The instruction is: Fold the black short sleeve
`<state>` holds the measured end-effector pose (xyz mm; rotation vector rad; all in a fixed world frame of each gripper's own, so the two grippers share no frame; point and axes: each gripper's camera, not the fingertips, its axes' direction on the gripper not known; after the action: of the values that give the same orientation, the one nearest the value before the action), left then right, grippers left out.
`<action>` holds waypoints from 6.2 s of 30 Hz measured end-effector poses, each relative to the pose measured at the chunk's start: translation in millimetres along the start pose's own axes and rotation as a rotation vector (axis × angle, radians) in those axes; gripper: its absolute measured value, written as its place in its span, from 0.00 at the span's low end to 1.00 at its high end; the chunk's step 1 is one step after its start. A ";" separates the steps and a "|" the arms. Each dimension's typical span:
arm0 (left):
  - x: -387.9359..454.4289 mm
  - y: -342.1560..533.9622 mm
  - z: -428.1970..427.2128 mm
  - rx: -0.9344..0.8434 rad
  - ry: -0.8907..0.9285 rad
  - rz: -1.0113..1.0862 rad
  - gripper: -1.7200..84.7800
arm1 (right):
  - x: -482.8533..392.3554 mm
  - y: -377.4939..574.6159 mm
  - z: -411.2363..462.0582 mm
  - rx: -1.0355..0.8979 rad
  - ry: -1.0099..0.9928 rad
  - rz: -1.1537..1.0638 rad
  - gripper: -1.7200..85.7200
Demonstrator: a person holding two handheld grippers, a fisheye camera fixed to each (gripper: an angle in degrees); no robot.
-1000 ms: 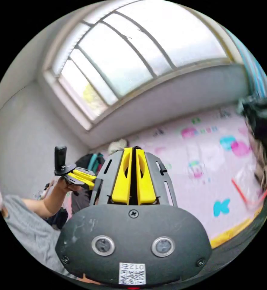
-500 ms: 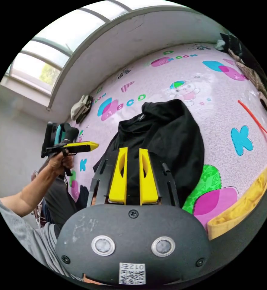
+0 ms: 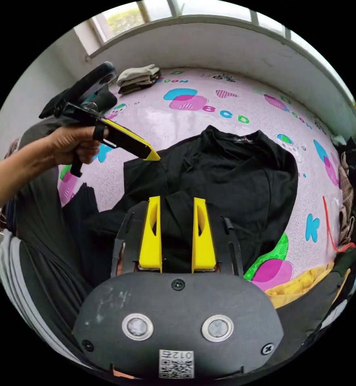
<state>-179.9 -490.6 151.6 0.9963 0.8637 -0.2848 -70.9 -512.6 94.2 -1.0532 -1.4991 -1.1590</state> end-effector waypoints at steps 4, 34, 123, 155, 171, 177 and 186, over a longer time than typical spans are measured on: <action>-5.6 -7.5 3.8 -0.007 -0.021 -0.011 0.07 | 1.9 -12.0 23.1 -0.064 0.065 -0.058 0.13; 5.5 6.7 21.4 -0.040 -0.195 0.091 0.02 | 175.7 -74.4 -22.1 0.063 0.200 -0.021 0.15; 527.1 320.5 213.5 0.349 -0.731 0.767 0.12 | -219.5 109.4 -511.1 0.738 0.063 0.085 0.01; 556.2 356.2 -214.9 0.897 -0.793 0.392 0.02 | -247.3 182.6 -551.9 0.923 0.301 0.130 0.01; 659.6 496.7 -382.3 1.047 -1.076 0.454 0.02 | -285.0 230.5 -576.4 1.182 0.292 -0.029 0.01; 628.5 431.1 -387.3 0.873 -1.132 0.460 0.02 | -227.7 185.4 -537.2 1.115 0.288 -0.004 0.01; 447.1 130.1 -332.4 0.471 -1.028 0.397 0.02 | -25.3 4.4 -373.8 0.795 0.191 0.160 0.01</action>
<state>16.2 -73.0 -186.7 1.2291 -0.3551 -0.5978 0.4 -880.0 113.6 -0.4828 -1.4875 -0.4467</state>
